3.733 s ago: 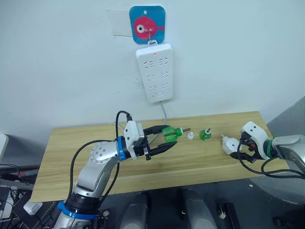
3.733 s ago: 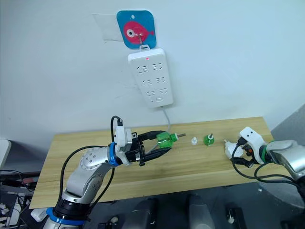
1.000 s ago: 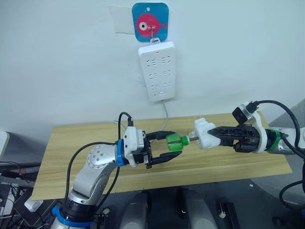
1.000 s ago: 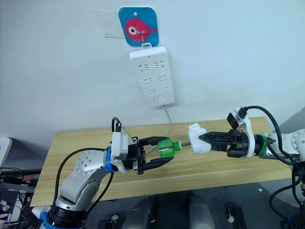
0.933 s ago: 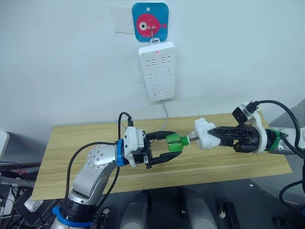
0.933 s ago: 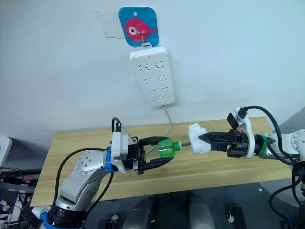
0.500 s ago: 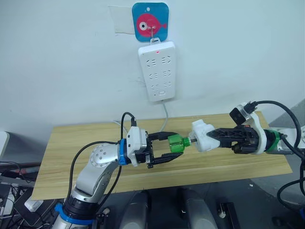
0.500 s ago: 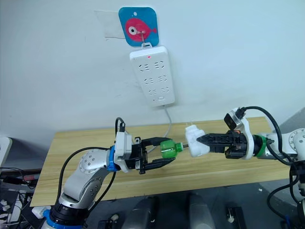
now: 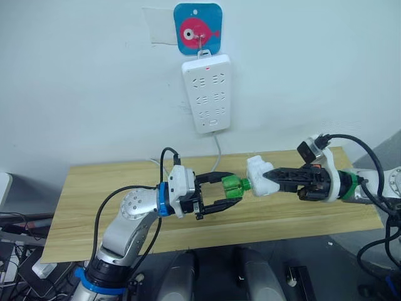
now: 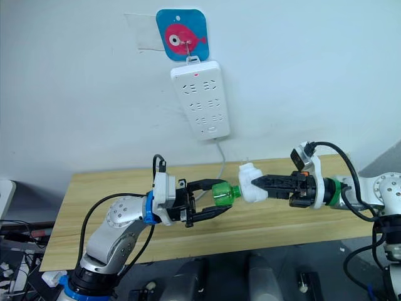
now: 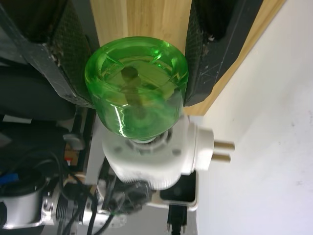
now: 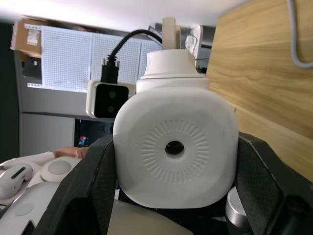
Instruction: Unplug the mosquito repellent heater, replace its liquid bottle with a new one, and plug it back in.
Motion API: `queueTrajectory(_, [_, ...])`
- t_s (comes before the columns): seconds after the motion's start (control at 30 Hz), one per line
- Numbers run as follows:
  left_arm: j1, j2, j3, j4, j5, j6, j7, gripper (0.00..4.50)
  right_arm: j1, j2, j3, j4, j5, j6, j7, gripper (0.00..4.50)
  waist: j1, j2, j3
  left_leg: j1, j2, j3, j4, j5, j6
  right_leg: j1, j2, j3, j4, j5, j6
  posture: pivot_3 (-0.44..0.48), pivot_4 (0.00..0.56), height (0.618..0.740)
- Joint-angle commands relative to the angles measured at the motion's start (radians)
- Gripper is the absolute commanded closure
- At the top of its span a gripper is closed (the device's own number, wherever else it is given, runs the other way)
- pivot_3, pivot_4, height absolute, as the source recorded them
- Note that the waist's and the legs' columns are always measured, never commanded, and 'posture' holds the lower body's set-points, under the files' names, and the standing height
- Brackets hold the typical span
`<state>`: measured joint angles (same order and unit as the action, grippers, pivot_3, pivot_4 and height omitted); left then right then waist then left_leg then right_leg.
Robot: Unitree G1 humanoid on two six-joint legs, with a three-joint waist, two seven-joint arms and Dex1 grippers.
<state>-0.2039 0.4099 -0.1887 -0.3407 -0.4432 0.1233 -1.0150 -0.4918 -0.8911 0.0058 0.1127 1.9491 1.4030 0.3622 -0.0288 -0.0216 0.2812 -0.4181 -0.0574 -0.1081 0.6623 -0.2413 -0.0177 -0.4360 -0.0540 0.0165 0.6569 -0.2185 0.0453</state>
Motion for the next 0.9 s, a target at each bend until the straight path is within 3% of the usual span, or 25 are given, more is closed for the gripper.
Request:
queueTrajectory(0.03, [-0.018, -0.01, -0.008, -0.019, -0.012, -0.027, -0.012, 2.24, 0.011, -0.001, -0.027, -0.046, 0.023, -0.003, 0.001, 1.54, 0.0, 0.0, 0.0, 0.0, 0.0, 0.0, 0.0, 0.0, 0.0, 0.0, 0.0, 0.0, 0.0, 0.0, 0.0, -0.03, 0.263, 0.74])
queueTrajectory(0.37, [-0.001, -0.002, -0.022, -0.017, 0.002, -0.037, -0.025, 2.24, -0.005, 0.012, -0.023, -0.078, 0.023, -0.002, 0.031, 1.54, 0.0, 0.0, 0.0, 0.0, 0.0, 0.0, 0.0, 0.0, 0.0, 0.0, 0.0, 0.0, 0.0, 0.0, 0.0, -0.03, 0.257, 0.74])
queueTrajectory(0.6, [-0.018, -0.016, -0.035, -0.012, 0.006, -0.034, -0.023, 2.24, 0.027, 0.056, -0.02, -0.156, 0.023, -0.08, -0.087, 1.54, 0.0, 0.0, 0.0, 0.0, 0.0, 0.0, 0.0, 0.0, 0.0, 0.0, 0.0, 0.0, 0.0, 0.0, 0.0, -0.033, 0.258, 0.74])
queueTrajectory(0.9, [-0.018, -0.013, -0.026, -0.008, -0.006, -0.033, -0.035, 2.24, 0.037, 0.08, -0.043, -0.173, 0.023, -0.08, -0.087, 1.54, -0.001, 0.0, 0.0, 0.0, 0.0, 0.0, 0.0, 0.0, 0.0, 0.0, 0.0, 0.0, 0.0, 0.0, 0.0, -0.042, 0.262, 0.74])
